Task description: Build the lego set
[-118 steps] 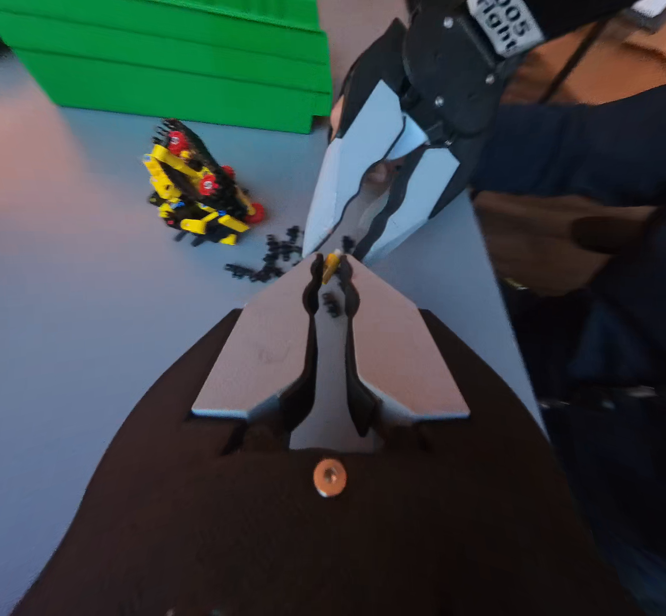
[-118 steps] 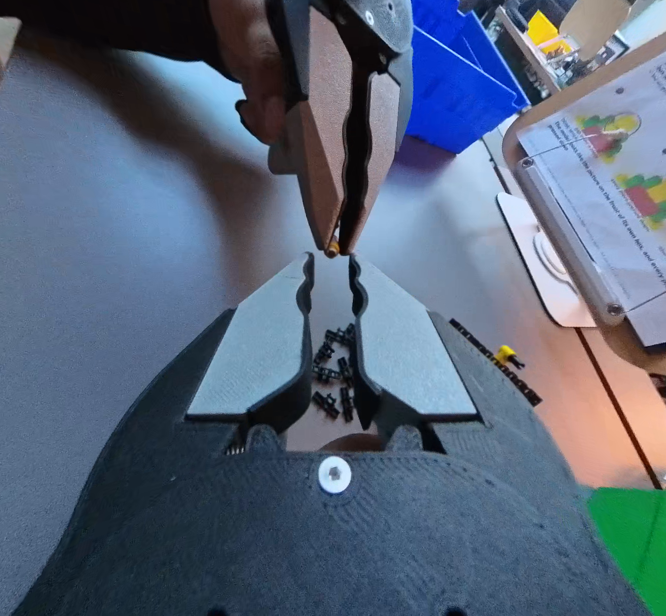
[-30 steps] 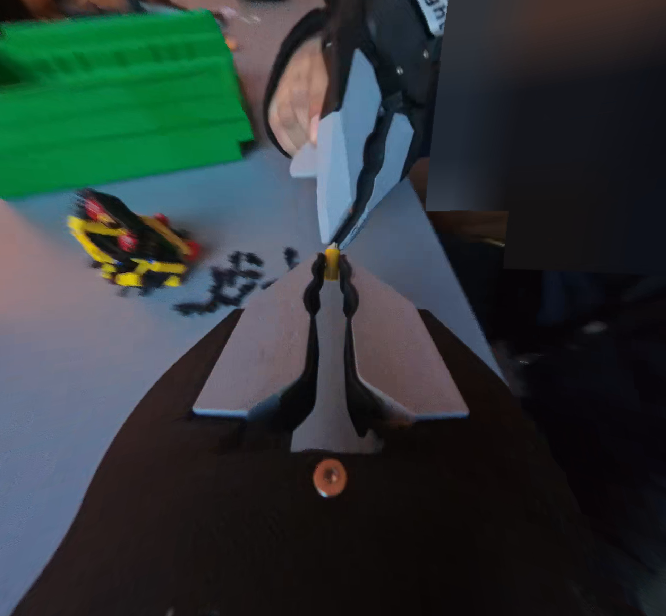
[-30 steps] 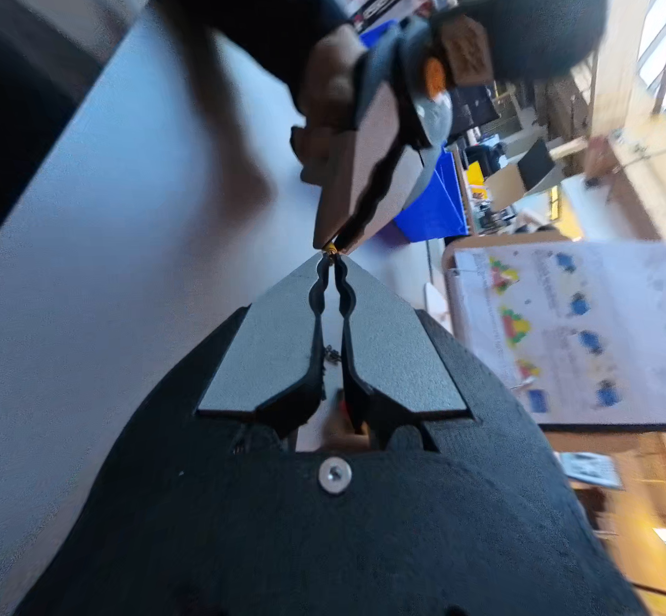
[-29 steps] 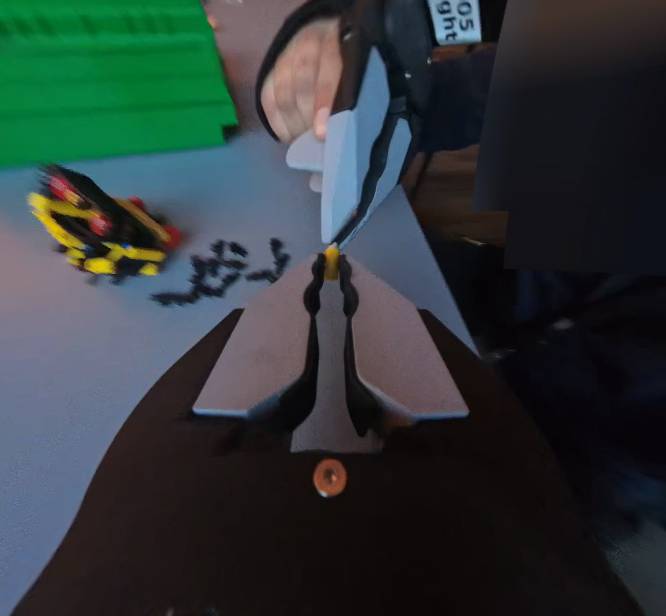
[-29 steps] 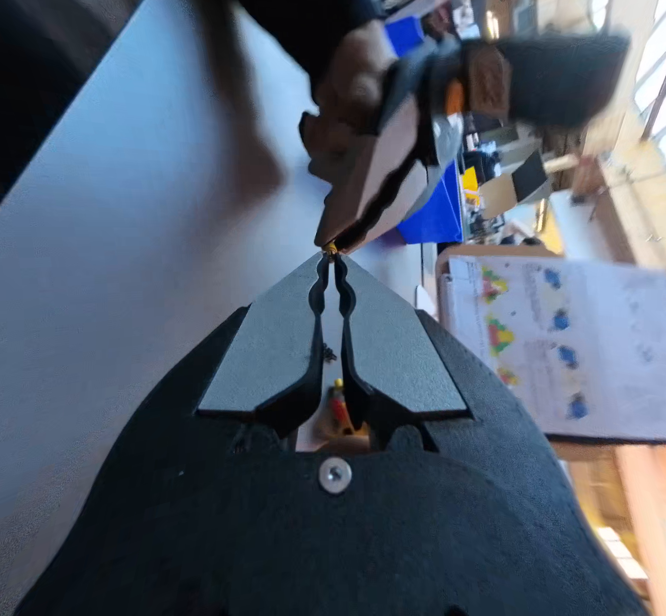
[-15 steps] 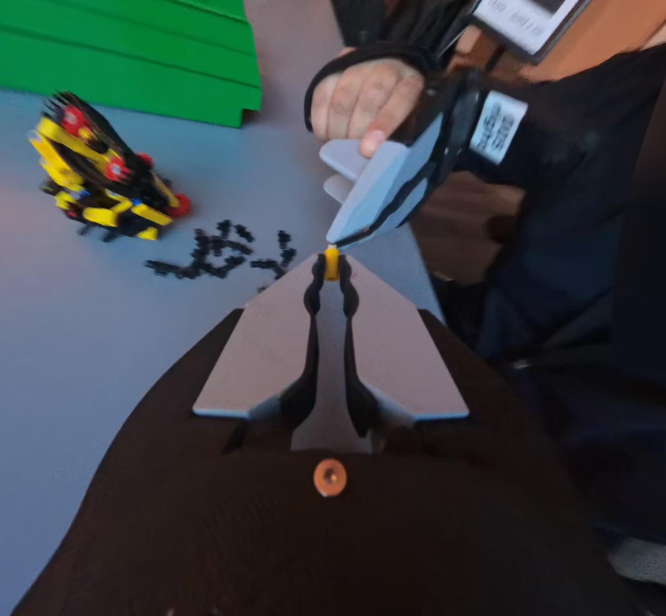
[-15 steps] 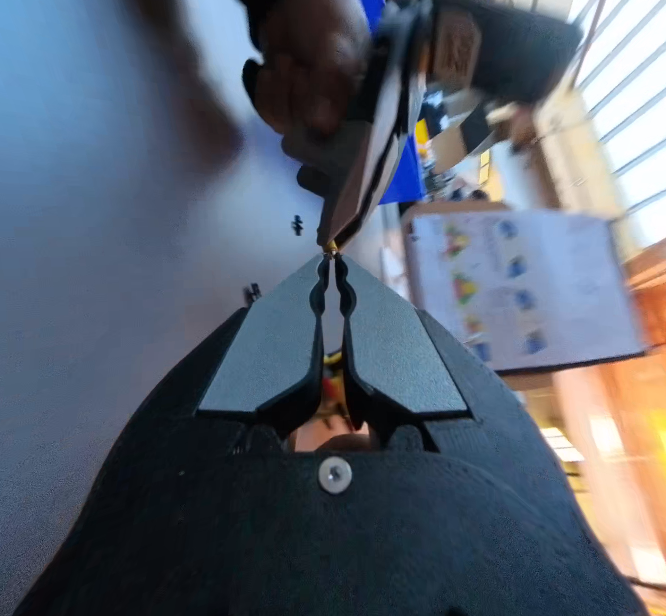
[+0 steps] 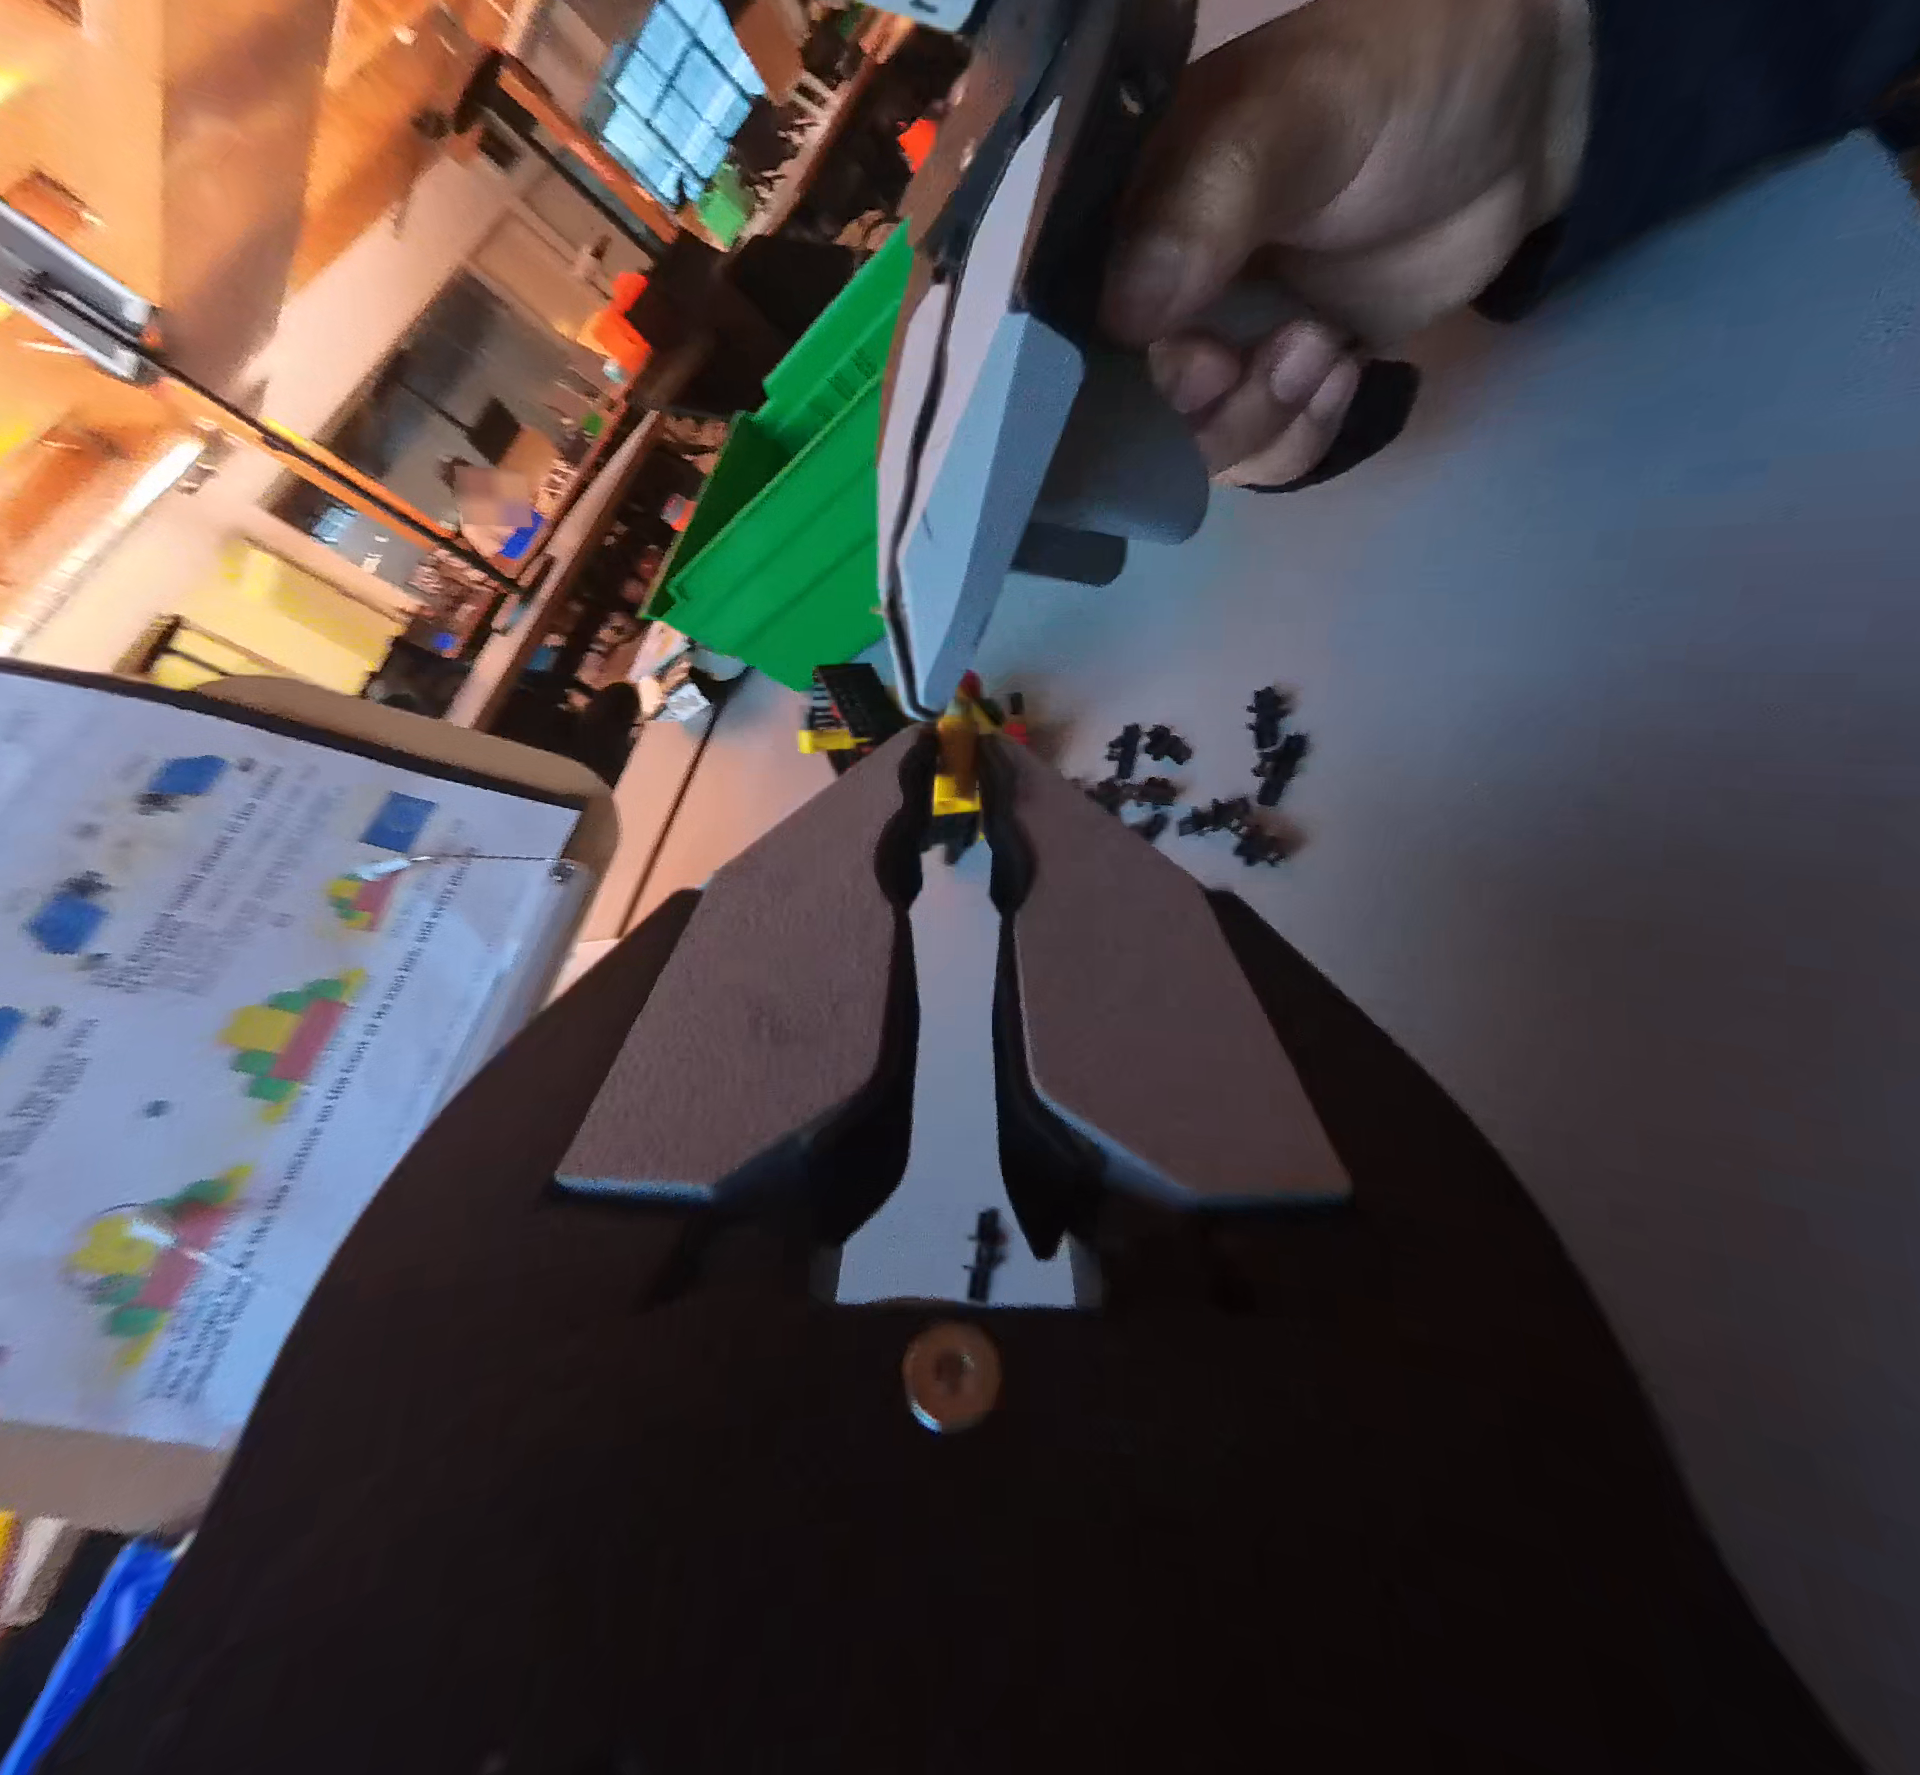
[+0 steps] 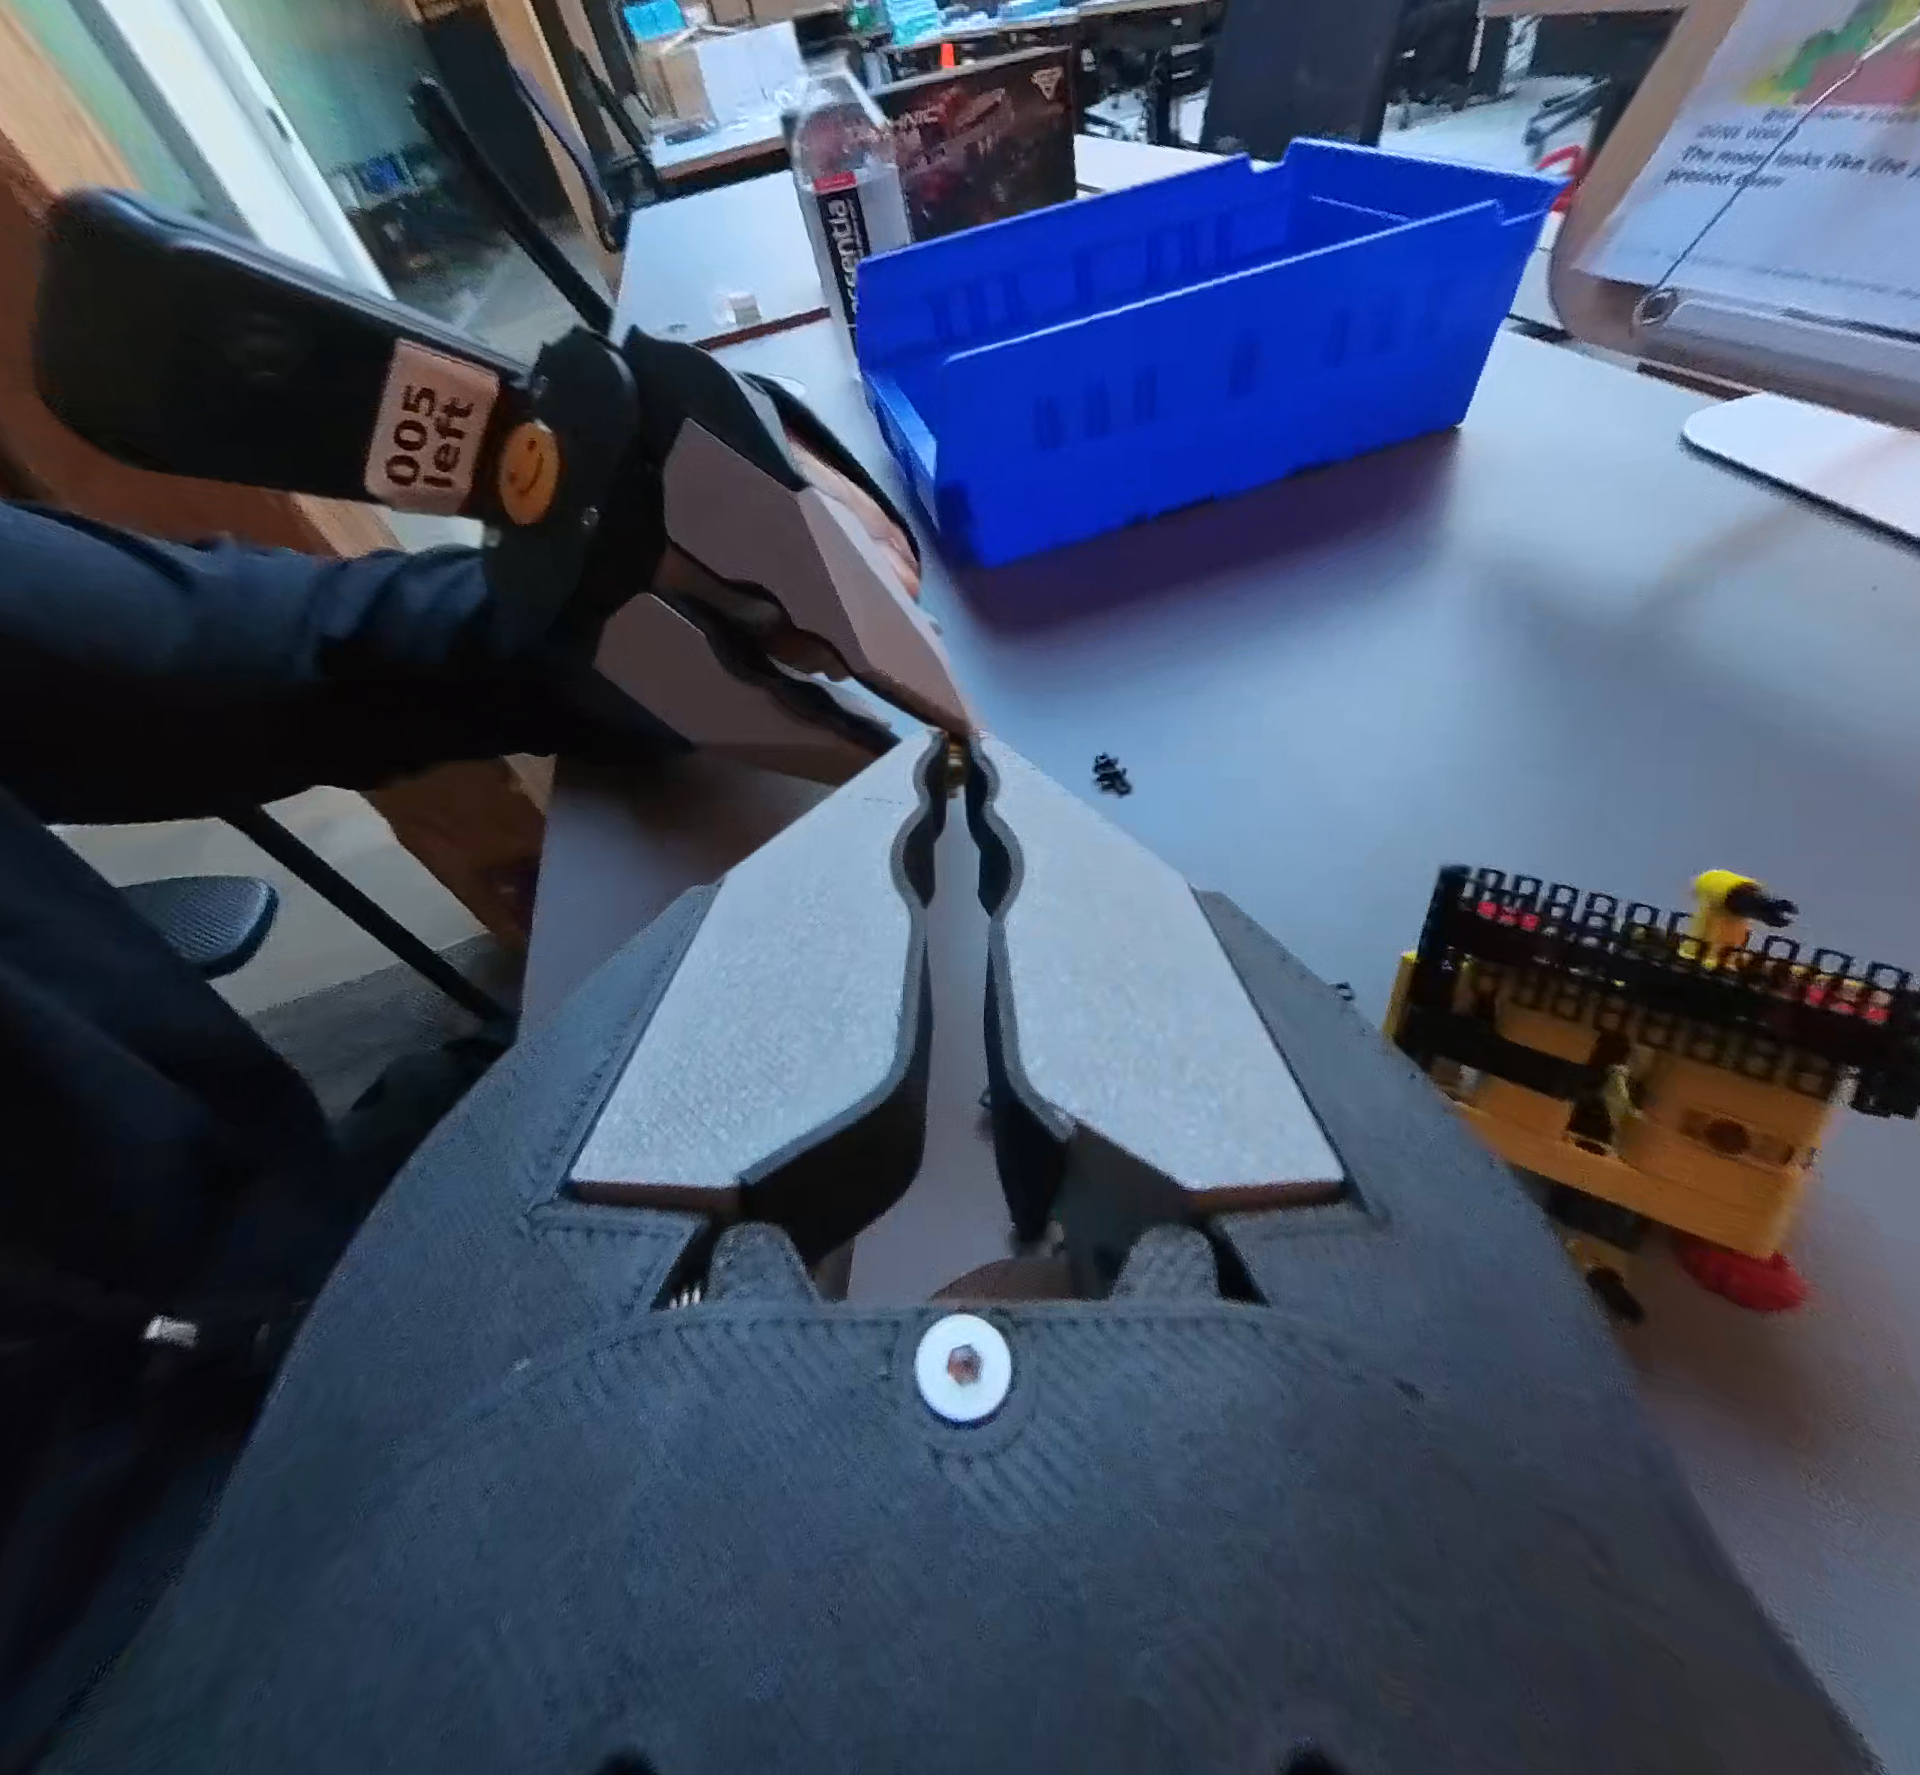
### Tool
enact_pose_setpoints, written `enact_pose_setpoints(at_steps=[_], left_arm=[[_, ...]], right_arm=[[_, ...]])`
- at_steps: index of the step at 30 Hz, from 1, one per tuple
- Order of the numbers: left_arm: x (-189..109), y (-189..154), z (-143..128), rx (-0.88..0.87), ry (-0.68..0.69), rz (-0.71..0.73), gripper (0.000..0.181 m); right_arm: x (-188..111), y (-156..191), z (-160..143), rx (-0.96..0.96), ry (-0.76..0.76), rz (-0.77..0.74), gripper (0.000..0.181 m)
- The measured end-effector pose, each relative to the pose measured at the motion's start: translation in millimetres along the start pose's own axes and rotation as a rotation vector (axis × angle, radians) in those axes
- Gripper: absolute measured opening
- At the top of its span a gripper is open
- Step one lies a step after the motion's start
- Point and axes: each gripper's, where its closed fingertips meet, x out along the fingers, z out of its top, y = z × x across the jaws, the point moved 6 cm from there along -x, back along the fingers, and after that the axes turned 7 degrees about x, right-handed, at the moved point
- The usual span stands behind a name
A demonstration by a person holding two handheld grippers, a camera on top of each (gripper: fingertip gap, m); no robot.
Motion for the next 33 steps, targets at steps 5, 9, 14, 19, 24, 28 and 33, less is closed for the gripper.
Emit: enact_pose_setpoints(at_steps=[5, 9, 14, 19, 24, 28, 33], left_arm=[[-1.4, 4.0, -0.3, 0.050, 0.032, 0.064, 0.004], [-2.6, 6.3, 2.2, 0.054, 0.030, 0.092, 0.004], [-3.9, 8.1, 1.5, 0.059, 0.040, 0.098, 0.004], [-3.1, 6.0, 2.2, 0.072, 0.042, 0.096, 0.005], [-3.1, 5.4, 2.0, 0.076, 0.042, 0.095, 0.005], [-3.7, 5.5, 3.4, 0.088, 0.039, 0.105, 0.004], [-4.4, 5.2, 3.6, 0.099, 0.041, 0.103, 0.005]], right_arm=[[-0.1, -0.3, -2.2, -0.032, 0.010, -0.038, 0.009], [-0.7, 0.4, -0.5, -0.044, -0.018, -0.039, 0.000], [1.0, 0.5, 0.0, 0.009, -0.032, -0.012, 0.003], [-0.1, -2.0, 1.9, 0.042, -0.049, -0.011, 0.001], [0.4, -1.8, 1.4, 0.054, -0.048, 0.004, 0.001], [1.5, -1.3, 1.1, 0.071, -0.044, 0.022, 0.002], [0.4, 0.6, 1.6, 0.041, -0.032, 0.026, 0.000]])
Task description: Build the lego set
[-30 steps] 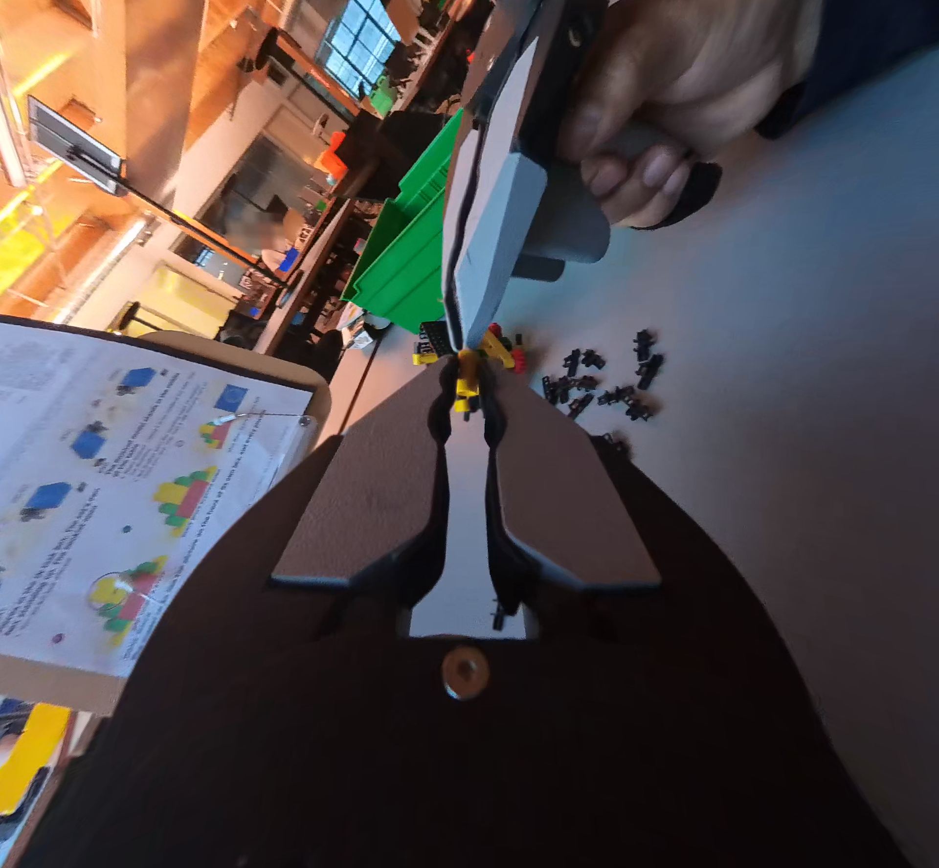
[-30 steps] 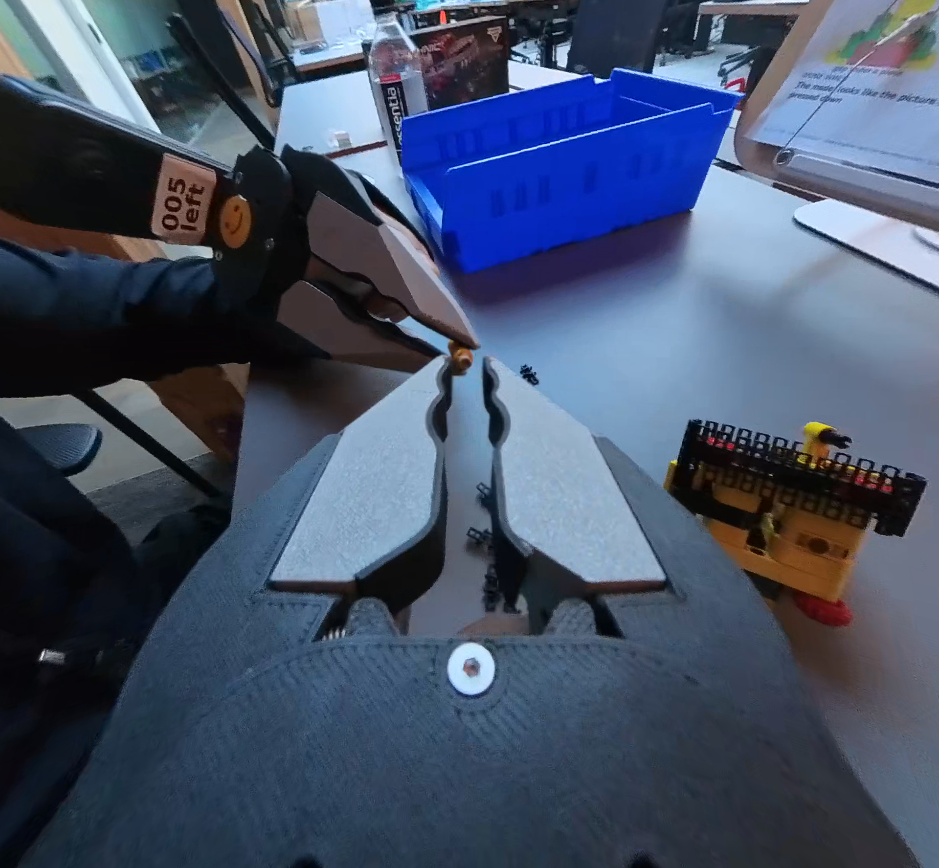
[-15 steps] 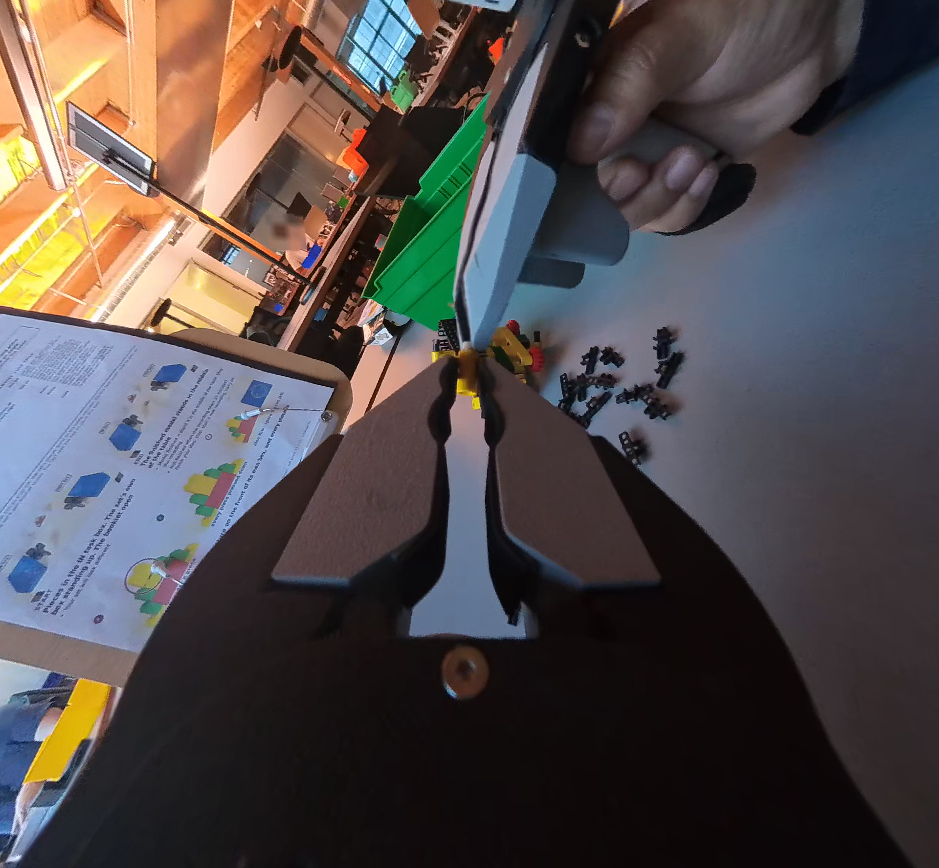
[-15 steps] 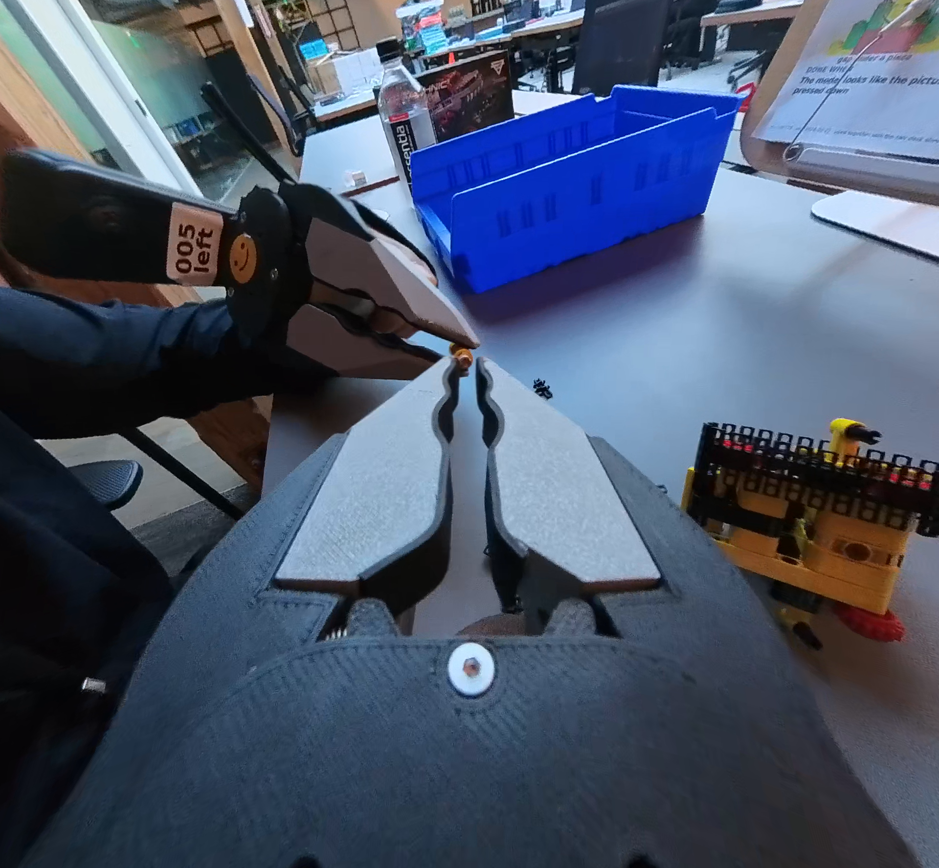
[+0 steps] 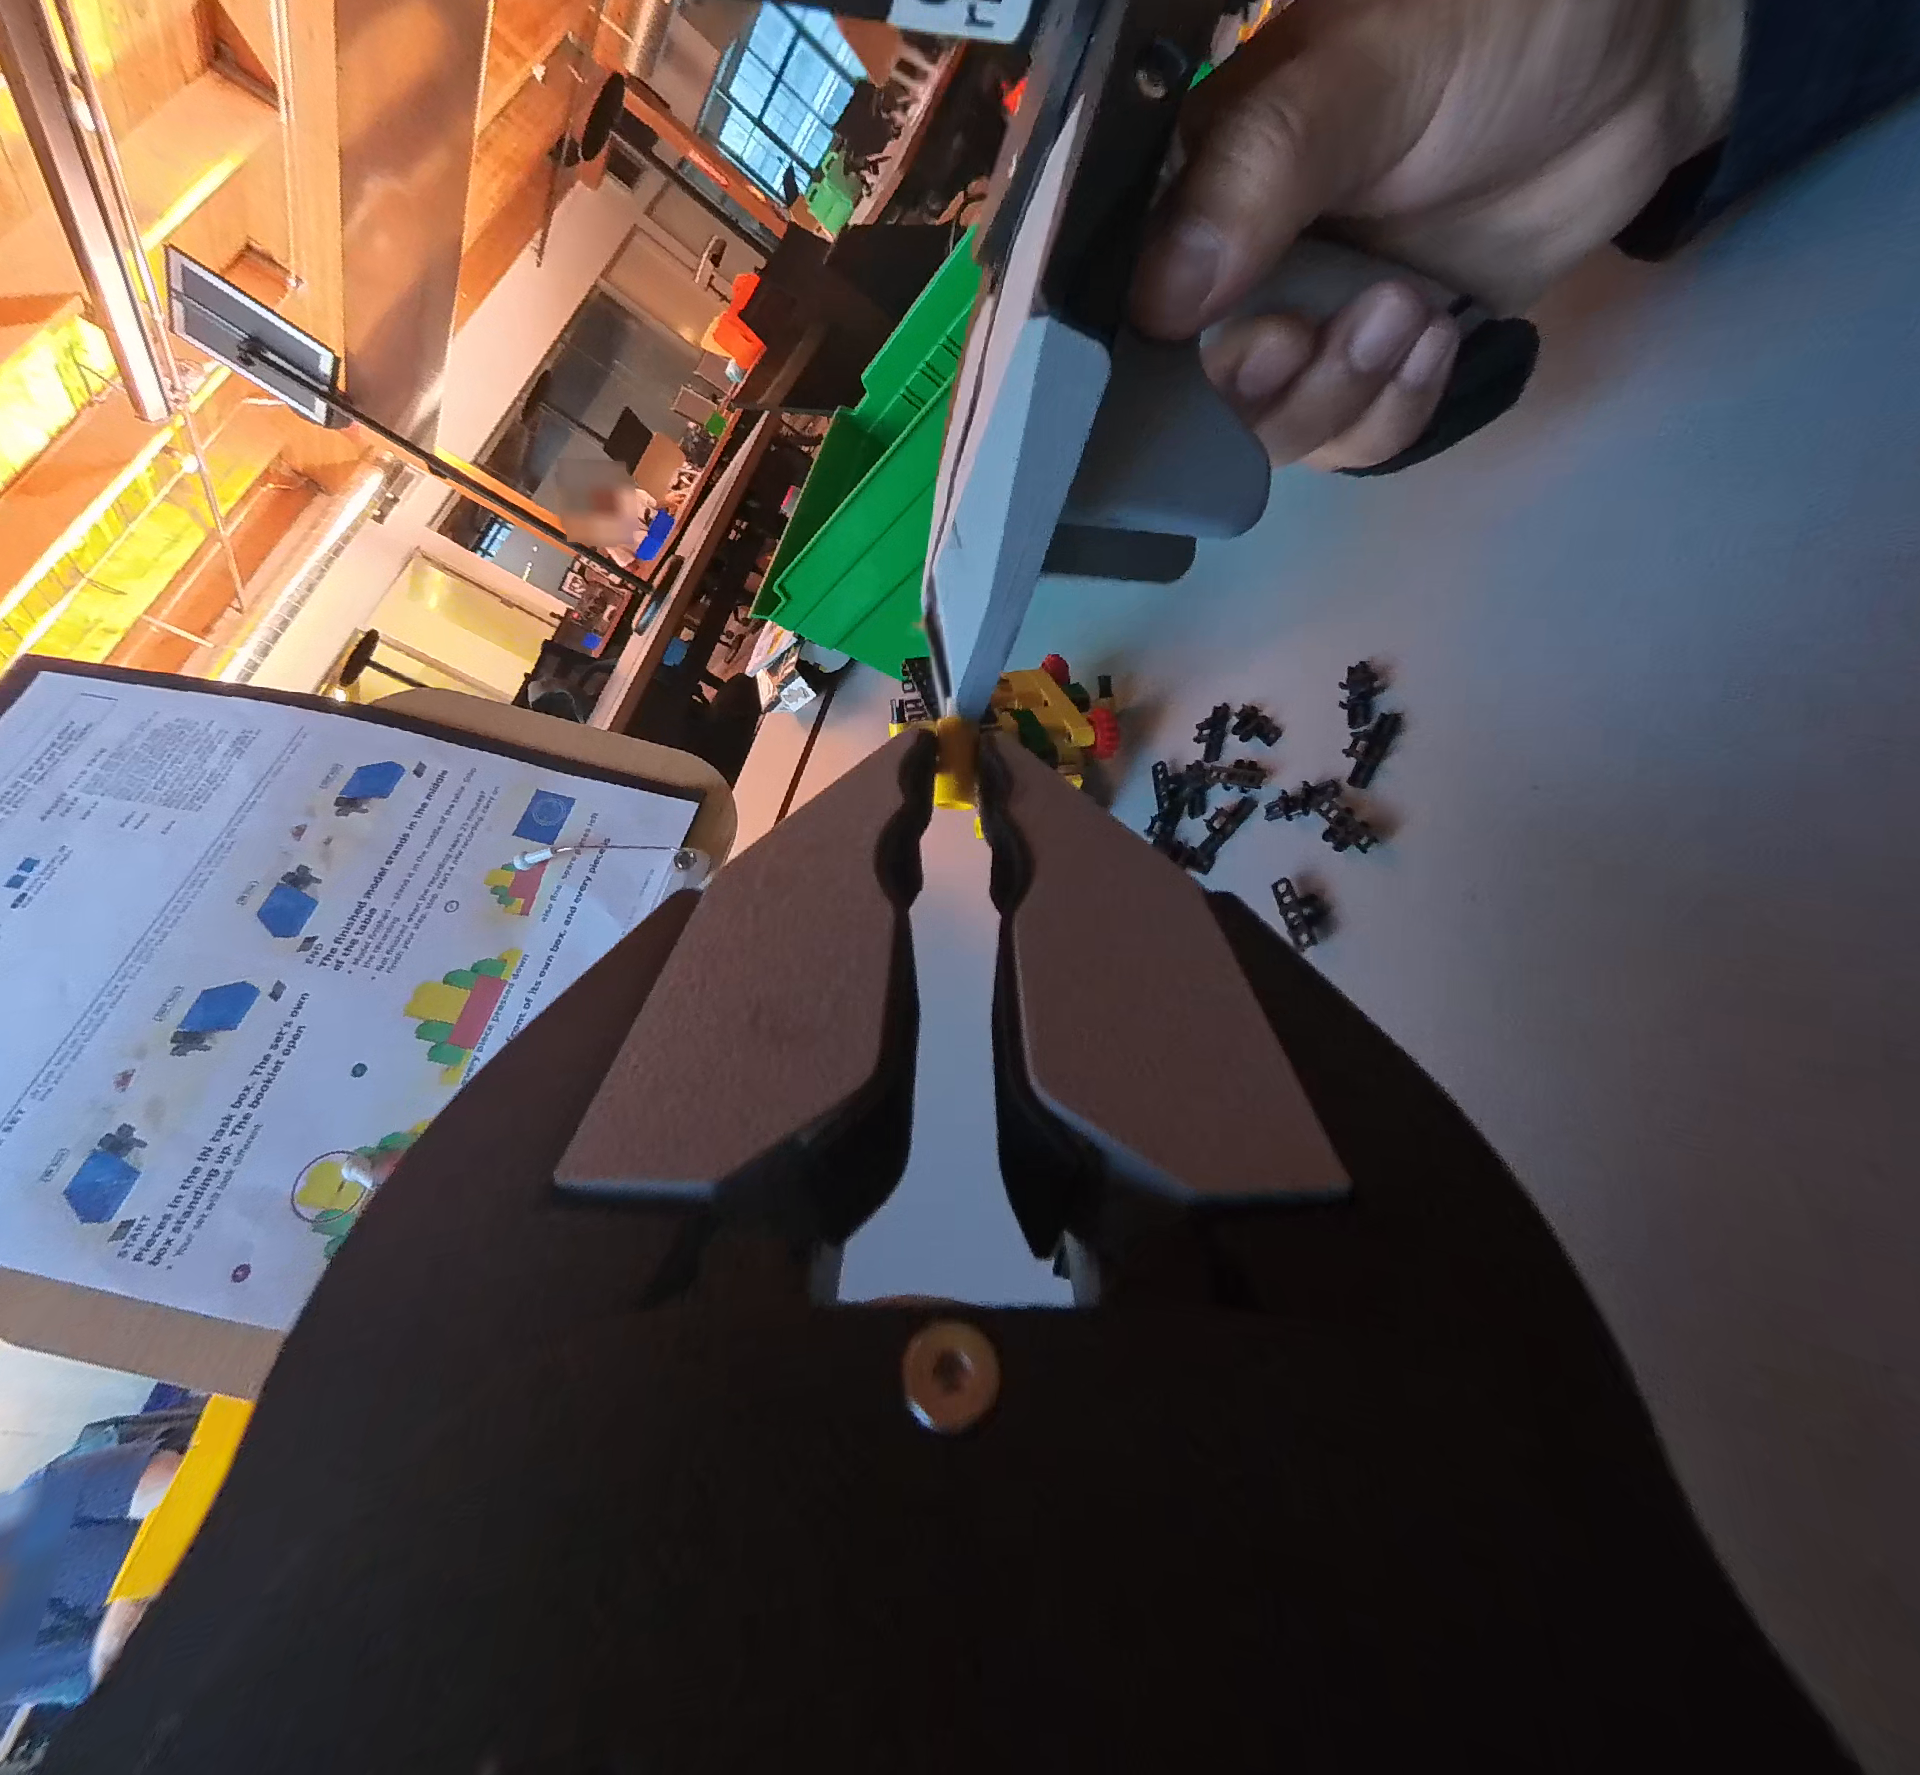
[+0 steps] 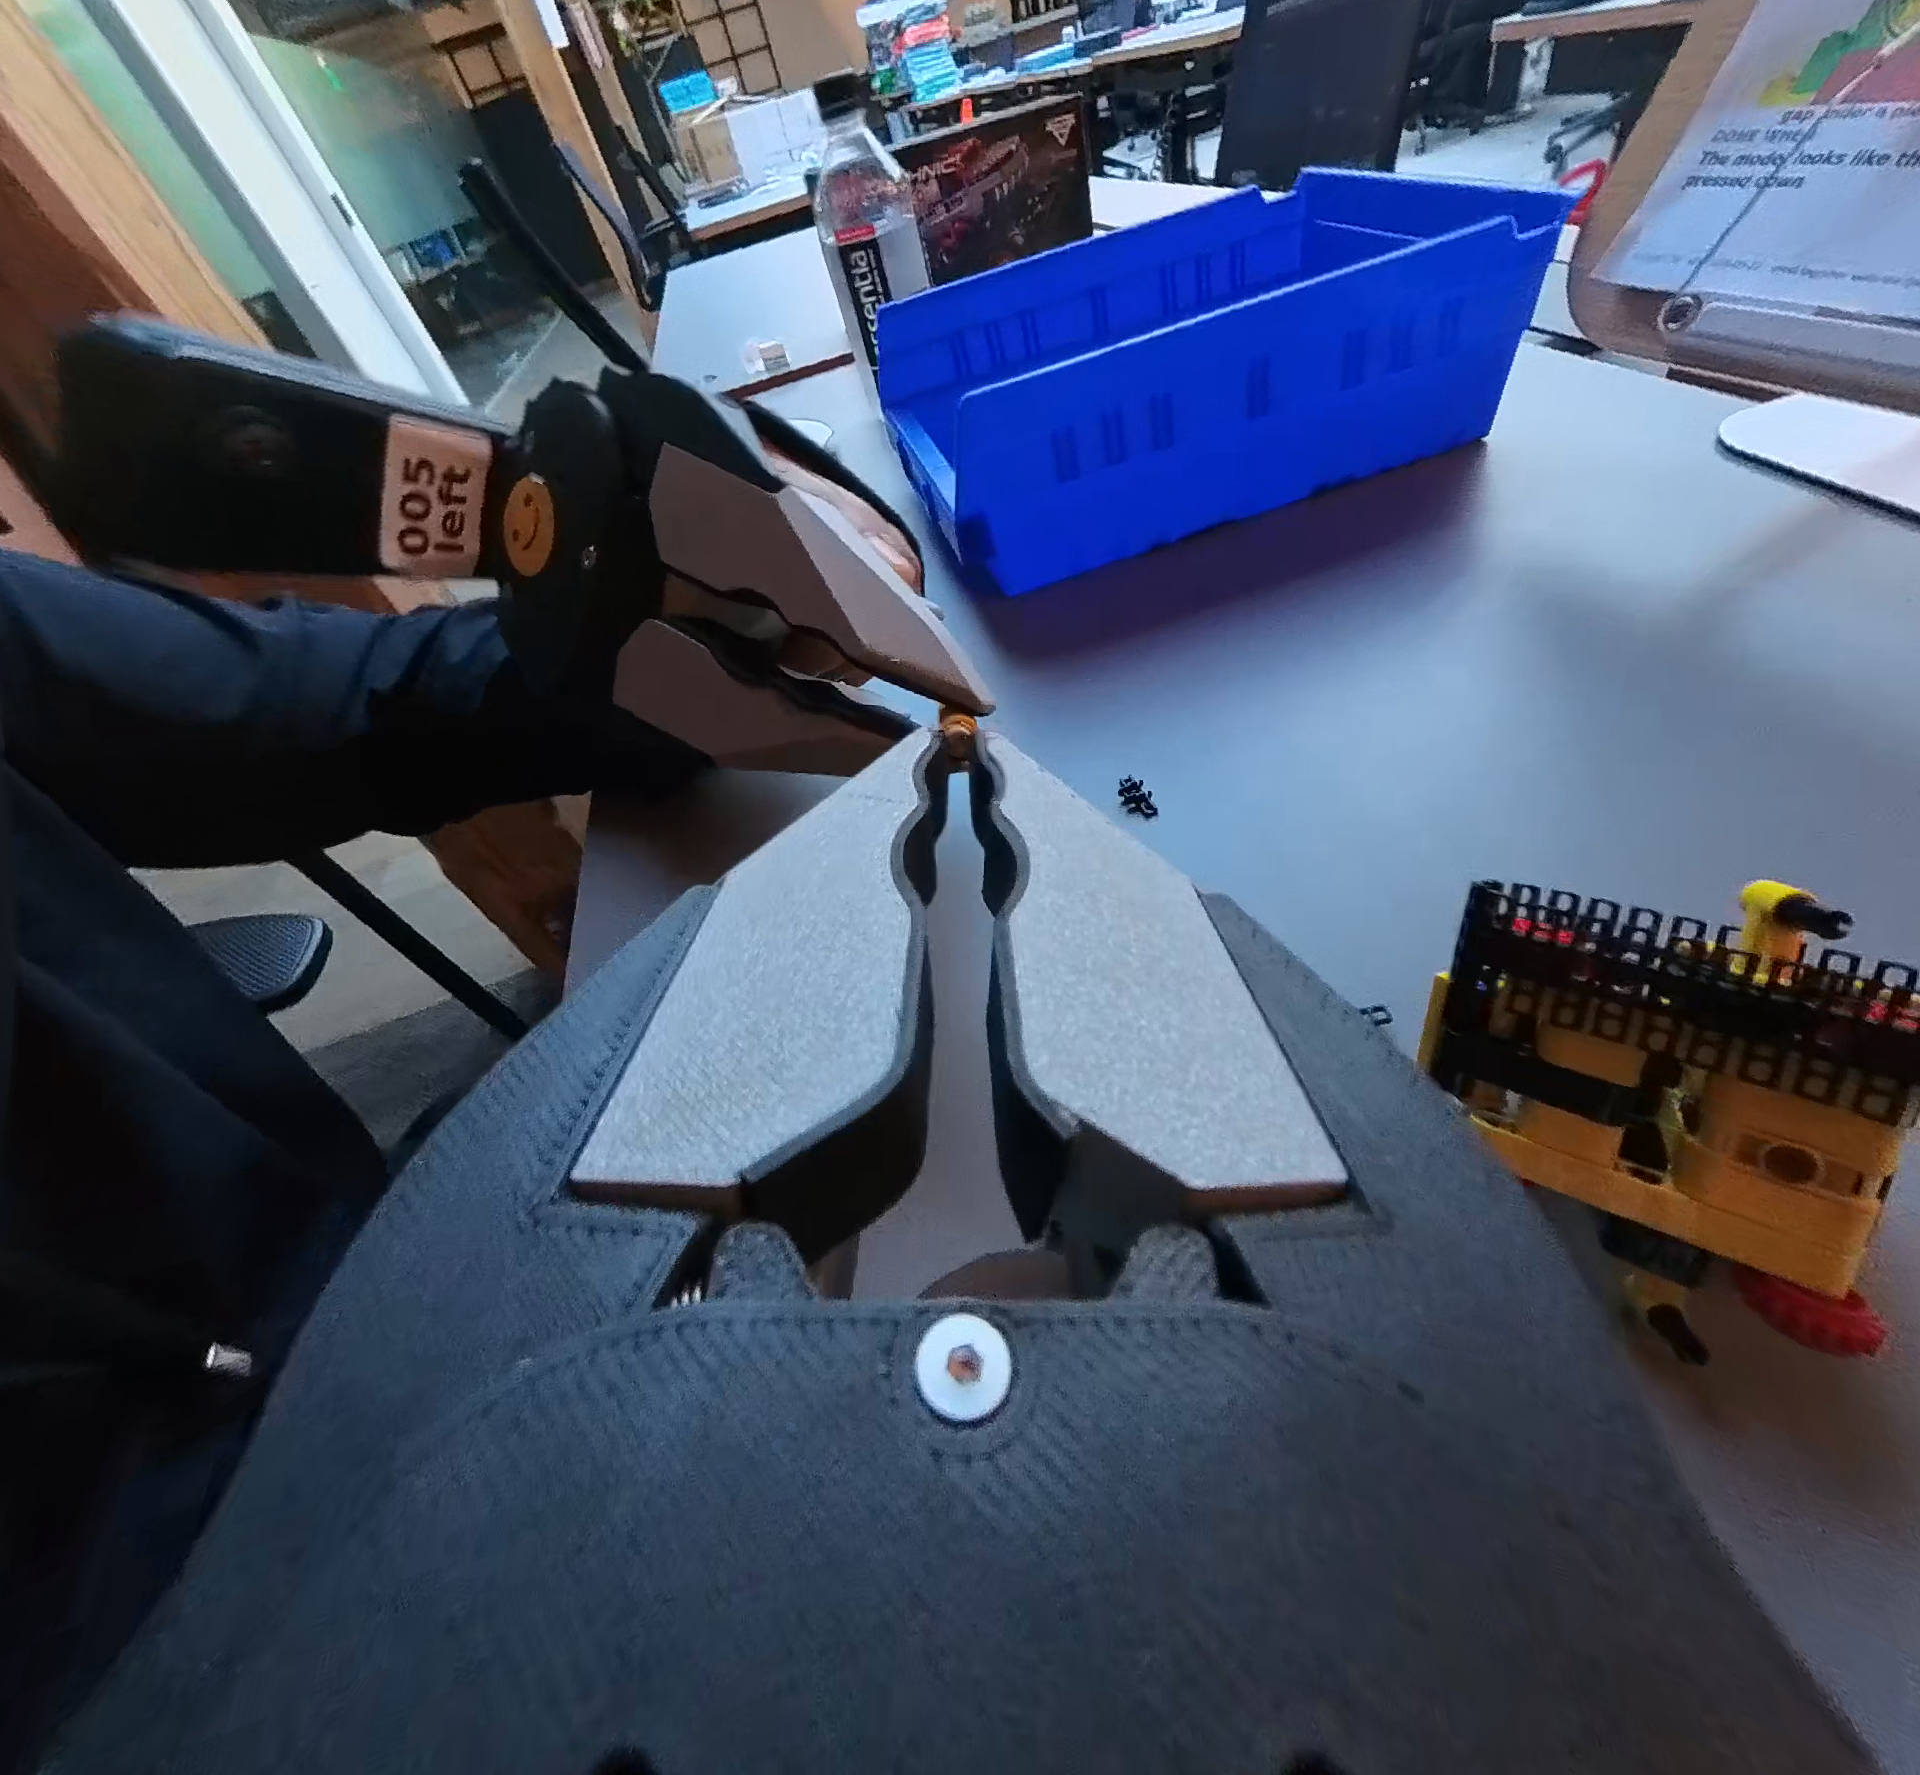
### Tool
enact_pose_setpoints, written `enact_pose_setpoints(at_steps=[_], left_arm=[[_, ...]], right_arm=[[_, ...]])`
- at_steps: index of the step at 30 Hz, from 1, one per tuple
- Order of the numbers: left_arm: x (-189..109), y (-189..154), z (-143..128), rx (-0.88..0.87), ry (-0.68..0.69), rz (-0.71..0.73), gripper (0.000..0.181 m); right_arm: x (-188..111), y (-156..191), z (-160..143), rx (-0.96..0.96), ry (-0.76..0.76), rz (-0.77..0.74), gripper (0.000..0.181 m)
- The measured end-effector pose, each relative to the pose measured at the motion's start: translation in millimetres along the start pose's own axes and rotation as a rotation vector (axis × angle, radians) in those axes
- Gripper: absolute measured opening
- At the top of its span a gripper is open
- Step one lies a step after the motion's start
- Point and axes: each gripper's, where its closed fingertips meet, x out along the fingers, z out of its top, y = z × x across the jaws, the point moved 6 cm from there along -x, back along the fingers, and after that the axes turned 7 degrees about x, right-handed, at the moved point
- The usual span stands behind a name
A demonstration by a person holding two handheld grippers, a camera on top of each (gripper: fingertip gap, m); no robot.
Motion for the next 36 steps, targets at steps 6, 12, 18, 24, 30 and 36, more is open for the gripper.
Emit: enact_pose_setpoints(at_steps=[6, 12, 18, 24, 30, 36], left_arm=[[-9, 6, 8, -0.123, -0.102, -0.070, 0.005], [-11, 6, 6, -0.160, -0.112, -0.113, 0.004], [-3, 15, -3, -0.675, -0.199, -0.343, 0.004], [-4, 17, -4, -0.634, -0.214, -0.280, 0.004], [-2, 13, -1, -0.498, -0.177, -0.195, 0.004], [-5, 13, 5, -0.479, -0.212, -0.189, 0.004]], right_arm=[[-5, 15, 6, -0.207, 0.000, -0.008, 0.000], [-2, 23, 3, -0.409, 0.013, -0.121, 0.000], [-4, 22, 0, -0.603, 0.036, -0.229, 0.000], [-11, 3, 4, -0.283, -0.041, -0.135, 0.000], [-4, 11, 5, -0.200, -0.071, -0.041, 0.005], [-6, 16, 8, -0.239, -0.110, -0.015, 0.002]])
